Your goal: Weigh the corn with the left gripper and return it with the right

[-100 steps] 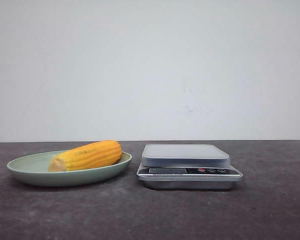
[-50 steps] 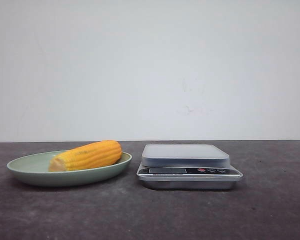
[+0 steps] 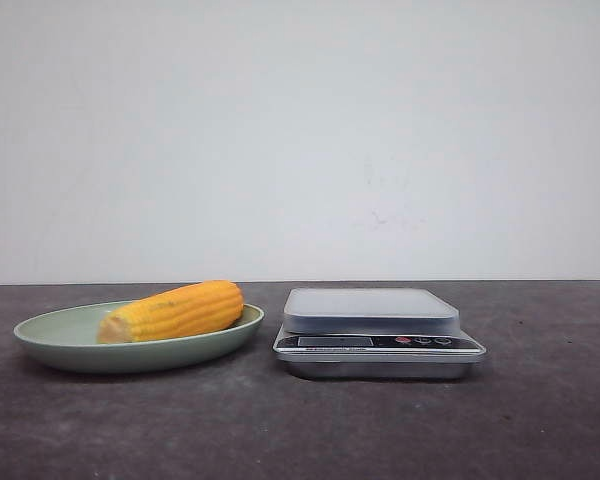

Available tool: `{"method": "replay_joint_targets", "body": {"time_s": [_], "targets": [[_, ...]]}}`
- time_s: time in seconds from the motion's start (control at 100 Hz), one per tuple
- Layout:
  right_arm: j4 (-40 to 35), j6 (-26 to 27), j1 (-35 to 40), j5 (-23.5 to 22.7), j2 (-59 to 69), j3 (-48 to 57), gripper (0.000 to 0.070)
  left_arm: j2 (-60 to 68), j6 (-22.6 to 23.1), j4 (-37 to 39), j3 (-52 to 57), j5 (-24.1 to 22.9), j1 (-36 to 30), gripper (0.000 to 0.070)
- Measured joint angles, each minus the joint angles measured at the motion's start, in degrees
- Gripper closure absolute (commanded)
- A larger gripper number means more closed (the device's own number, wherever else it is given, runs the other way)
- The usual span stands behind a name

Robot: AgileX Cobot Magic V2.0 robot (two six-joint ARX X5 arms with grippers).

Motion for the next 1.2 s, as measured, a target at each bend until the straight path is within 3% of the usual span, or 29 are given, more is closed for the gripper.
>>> {"method": "replay_joint_targets", "body": {"time_s": [0.41, 0.52, 0.66, 0.81, 0.9, 0.98, 1.09, 1.2], "targets": [[3.1, 0.0, 0.0, -0.1, 0.0, 0.0, 0.0693, 0.0, -1.1, 0.0, 0.0, 0.0, 0.0, 0.0697], [5.7, 0.7, 0.0, -0.9, 0.0, 0.0, 0.0693, 0.0, -5.9, 0.0, 0.0, 0.0, 0.0, 0.0697], [8.7, 4.2, 0.0, -0.9, 0.0, 0.0, 0.0693, 0.0, -15.3, -0.9, 0.3, 1.8, 0.0, 0.0697], [8.2, 13.3, 0.0, -4.0, 0.0, 0.9, 0.0694, 0.1, -23.1, -5.1, 4.0, 10.4, 0.0, 0.0696], [4.0, 19.7, 0.0, -9.8, 0.0, 4.6, 0.0694, 0.4, -25.2, -8.3, 9.5, 15.1, 0.0, 0.0695], [-0.8, 22.2, 0.0, -13.8, 0.1, 10.2, 0.0694, 1.7, -26.2, -13.9, 16.8, 15.8, 0.0, 0.0694], [-6.1, 20.7, 0.1, -14.1, 1.5, 20.3, 0.0694, 6.8, -26.1, -22.9, 27.8, 15.9, 0.0, 0.0694], [-9.0, 15.3, 0.1, -14.1, 6.9, 32.9, 0.0694, 13.6, -24.3, -27.0, 38.0, 16.0, 0.0, 0.0694]]}}
